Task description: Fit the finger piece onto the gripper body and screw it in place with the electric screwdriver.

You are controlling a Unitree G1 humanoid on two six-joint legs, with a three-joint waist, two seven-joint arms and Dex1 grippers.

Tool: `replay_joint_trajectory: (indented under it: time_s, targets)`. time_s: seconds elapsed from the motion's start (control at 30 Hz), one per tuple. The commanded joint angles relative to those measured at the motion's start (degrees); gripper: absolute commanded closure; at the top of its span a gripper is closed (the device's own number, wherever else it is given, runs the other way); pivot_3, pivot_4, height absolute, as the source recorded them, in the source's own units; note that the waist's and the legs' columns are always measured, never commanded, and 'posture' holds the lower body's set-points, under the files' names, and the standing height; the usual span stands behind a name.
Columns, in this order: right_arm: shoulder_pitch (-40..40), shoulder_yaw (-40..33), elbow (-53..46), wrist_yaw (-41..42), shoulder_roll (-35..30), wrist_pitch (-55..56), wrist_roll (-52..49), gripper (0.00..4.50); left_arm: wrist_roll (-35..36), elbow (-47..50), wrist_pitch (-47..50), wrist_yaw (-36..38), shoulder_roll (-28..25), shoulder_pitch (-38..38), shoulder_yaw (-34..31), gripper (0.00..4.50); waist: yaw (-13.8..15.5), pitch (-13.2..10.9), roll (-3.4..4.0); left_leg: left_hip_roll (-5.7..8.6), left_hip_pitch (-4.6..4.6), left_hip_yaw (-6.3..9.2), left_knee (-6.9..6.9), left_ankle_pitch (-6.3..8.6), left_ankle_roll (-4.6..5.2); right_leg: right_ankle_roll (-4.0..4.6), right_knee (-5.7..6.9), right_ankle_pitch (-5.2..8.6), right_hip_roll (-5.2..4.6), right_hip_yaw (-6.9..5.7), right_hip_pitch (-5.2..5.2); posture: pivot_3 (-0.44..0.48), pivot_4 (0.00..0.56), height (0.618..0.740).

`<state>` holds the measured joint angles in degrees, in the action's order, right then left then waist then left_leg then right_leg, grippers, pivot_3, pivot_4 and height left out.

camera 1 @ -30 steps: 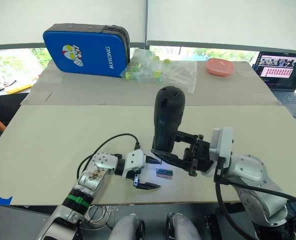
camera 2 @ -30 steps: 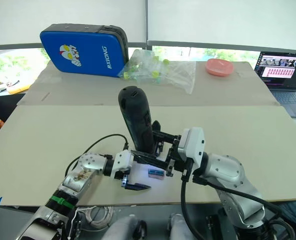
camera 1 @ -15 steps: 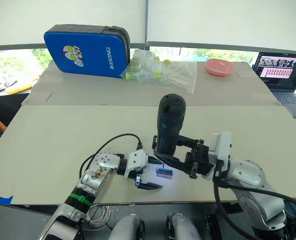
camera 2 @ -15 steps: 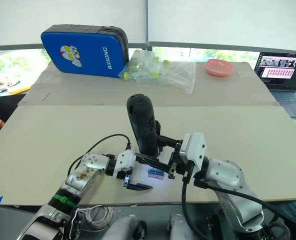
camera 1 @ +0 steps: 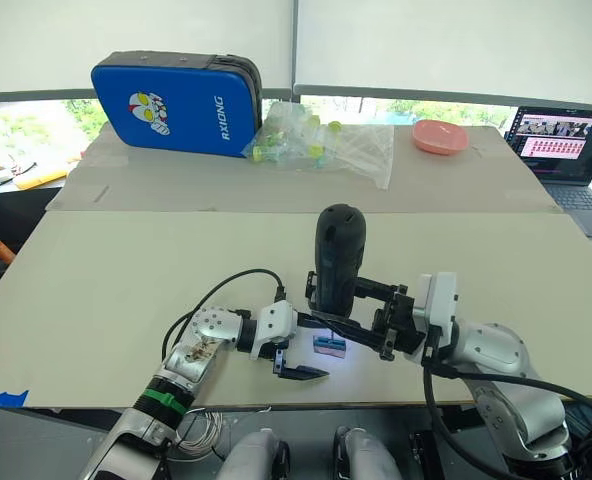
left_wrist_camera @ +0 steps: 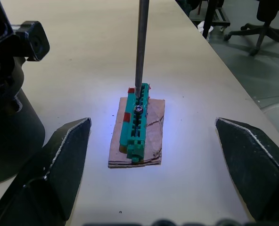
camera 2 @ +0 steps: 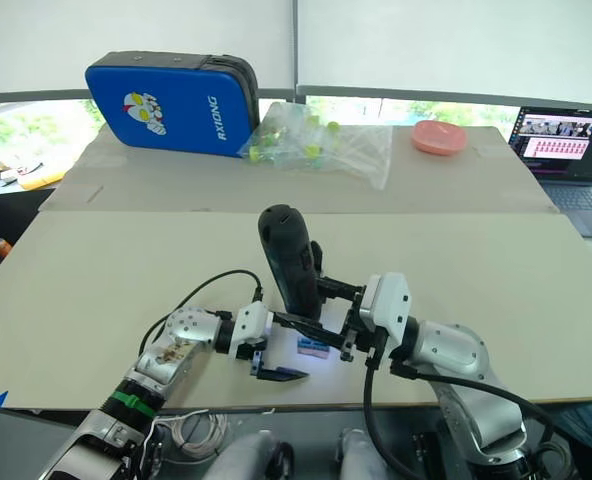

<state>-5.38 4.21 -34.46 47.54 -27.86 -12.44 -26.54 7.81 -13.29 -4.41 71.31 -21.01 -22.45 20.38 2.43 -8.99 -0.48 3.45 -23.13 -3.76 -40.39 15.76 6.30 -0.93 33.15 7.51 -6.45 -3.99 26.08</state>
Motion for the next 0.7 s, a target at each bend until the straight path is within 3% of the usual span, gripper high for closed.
replay_joint_trajectory:
  time_s: [0.03,0.7]
  targets:
    - [-0.52,-0.56,-1.92,0.19,0.17,2.61,-0.64,2.62,-1.49,-2.00,-0.11,-0.11,0.12,1.61,1.90,0.05,0.00,0.01,0.02,0.00,0.01,0.00,0.00,0.00,-0.01,0.00,0.00,0.00,0.00,0.00,0.00,0.000,0.150,0.740]
    - [-1.40,-0.22,-2.09,-0.66,2.07,1.93,-1.11,2.62,-1.48,-3.92,0.37,0.11,0.42,0.98,2.00,0.05,0.03,0.10,0.14,-0.02,0.20,0.00,0.00,0.02,0.02,-0.04,0.03,0.01,0.00,0.01,-0.15,0.000,0.150,0.740]
